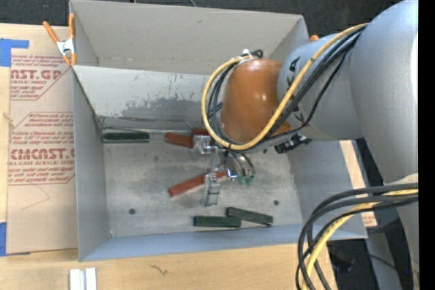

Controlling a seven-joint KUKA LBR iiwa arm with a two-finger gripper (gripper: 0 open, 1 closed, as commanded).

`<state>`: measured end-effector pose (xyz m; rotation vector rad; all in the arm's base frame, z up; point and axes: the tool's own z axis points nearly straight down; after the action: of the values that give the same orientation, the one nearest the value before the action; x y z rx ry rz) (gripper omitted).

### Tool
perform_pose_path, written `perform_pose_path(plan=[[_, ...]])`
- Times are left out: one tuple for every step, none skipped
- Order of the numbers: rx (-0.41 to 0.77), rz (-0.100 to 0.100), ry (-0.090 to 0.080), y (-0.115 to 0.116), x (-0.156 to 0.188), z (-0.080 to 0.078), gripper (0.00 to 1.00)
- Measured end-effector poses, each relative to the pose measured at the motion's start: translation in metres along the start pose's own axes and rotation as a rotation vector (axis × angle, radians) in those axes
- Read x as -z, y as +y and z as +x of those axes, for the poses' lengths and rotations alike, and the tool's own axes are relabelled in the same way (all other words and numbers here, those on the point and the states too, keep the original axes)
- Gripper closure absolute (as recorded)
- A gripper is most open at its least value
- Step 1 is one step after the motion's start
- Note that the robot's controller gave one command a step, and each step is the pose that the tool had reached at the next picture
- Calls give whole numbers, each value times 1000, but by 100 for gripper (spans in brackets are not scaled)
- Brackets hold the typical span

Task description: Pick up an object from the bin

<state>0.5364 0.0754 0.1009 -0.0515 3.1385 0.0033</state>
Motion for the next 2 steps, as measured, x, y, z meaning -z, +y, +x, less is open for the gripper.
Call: perform_pose_path(plan=[[-157,1,3,-13,8,10,0],[-273,2,5,-20,-32,18,0]])
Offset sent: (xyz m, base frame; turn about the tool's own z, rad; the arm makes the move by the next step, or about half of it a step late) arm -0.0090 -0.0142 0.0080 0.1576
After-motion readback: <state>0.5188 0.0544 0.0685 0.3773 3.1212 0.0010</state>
